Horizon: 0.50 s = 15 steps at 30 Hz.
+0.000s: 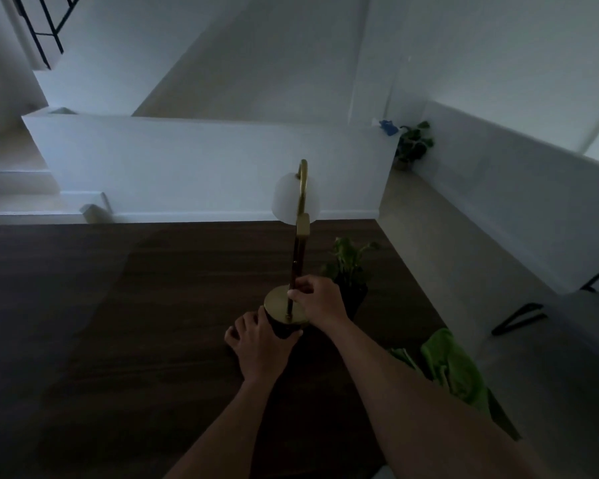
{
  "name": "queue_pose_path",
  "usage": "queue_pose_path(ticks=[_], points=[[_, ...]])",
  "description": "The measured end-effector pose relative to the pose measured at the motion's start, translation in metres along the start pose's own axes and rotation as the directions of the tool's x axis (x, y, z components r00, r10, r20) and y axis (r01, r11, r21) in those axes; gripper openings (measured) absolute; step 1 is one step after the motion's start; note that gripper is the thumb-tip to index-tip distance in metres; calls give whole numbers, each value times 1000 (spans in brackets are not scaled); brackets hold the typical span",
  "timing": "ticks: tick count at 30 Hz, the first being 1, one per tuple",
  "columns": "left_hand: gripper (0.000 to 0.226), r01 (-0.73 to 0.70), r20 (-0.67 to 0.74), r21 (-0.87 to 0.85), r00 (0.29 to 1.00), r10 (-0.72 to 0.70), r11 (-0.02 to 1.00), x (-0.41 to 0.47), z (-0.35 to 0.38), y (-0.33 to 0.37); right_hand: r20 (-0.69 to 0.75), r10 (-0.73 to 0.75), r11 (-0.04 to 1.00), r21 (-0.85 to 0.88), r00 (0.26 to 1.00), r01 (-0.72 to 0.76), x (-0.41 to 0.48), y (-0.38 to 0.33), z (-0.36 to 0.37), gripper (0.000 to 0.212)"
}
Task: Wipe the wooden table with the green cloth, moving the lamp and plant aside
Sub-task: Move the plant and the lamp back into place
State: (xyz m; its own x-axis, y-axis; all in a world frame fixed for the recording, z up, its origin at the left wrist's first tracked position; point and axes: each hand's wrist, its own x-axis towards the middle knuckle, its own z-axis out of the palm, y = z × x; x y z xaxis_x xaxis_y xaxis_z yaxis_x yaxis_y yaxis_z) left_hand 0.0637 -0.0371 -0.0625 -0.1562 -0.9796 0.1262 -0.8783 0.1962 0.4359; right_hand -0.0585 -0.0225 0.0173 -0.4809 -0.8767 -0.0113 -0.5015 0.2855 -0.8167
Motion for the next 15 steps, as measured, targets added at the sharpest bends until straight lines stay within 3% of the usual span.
queue_pose_path(ticks=[15], points=[[88,-19,26,-10,999,20,1000,1,2,-5,-5,-19,998,-57,1000,19,-12,5,6,23]])
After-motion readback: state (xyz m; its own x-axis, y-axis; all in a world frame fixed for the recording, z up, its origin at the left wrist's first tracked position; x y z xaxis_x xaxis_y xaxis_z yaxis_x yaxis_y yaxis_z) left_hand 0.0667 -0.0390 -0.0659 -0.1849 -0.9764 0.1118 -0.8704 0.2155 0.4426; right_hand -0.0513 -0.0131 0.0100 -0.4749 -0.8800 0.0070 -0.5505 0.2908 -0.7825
